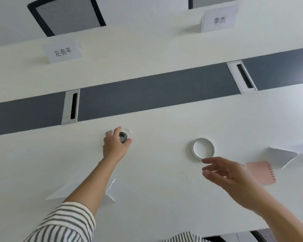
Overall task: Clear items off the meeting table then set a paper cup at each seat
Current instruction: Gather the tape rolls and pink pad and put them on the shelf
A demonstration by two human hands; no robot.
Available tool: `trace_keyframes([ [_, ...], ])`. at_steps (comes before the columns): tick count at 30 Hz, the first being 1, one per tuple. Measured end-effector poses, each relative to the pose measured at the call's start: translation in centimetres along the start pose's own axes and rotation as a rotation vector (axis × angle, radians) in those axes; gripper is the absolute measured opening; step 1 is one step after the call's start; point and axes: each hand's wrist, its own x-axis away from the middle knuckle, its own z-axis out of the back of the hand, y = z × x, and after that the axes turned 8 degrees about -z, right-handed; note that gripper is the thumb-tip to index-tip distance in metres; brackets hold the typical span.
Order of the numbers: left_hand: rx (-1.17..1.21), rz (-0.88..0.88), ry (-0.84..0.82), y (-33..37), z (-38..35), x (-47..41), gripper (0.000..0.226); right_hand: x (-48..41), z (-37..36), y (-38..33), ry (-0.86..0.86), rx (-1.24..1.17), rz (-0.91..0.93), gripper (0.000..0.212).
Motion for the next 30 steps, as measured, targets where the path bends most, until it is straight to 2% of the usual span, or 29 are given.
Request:
trace_keyframes([
  [4,-0.237,-0.018,-0.126,-2.1,-3.6,-4.6,0.065,-0.9,-1.0,0.3,0.059,0.004,-0.089,0.021],
  [7,-0.343,-0.112,-0.056,-3.0,-5.9,-5.7,0.048,-1.2,-1.9,0.7,0.098,-0.002,-0.151,0.023],
  [12,-0.359,-0.307,0.081,-3.9,-7.3,-5.4,0.015,-1.9,-3.1,1.9,0.126,0.006,-0.255,0.024],
  [14,-0.289,-0.340,0.071,-3.2,-7.1,-5.5,0.011,-2.3,-3.4,2.4,0.136,0.034,-0.294,0.023],
  [17,-0.078,-0.289,0.015,-0.6,-6.7,-4.5,0.009,-2.9,-2.7,3.1,0.155,0.058,-0.335,0.022],
  [20,0.147,-0.246,-0.120,2.5,-6.1,-2.0,0.004,-4.4,-1.4,4.2,0.203,0.066,-0.343,0.029],
  [22,0.258,-0.250,-0.224,4.1,-5.4,0.6,0.016,-6.0,-0.9,5.1,0.283,0.128,-0.327,0.039],
  [25,0.326,-0.293,-0.332,5.2,-4.5,4.9,0.020,-9.2,-0.8,5.9,0.414,0.308,-0.253,0.051],
  [30,0.336,-0.279,-0.409,4.5,-3.4,10.9,0.021,-14.7,-1.4,5.9,0.479,0.486,-0.258,0.053],
])
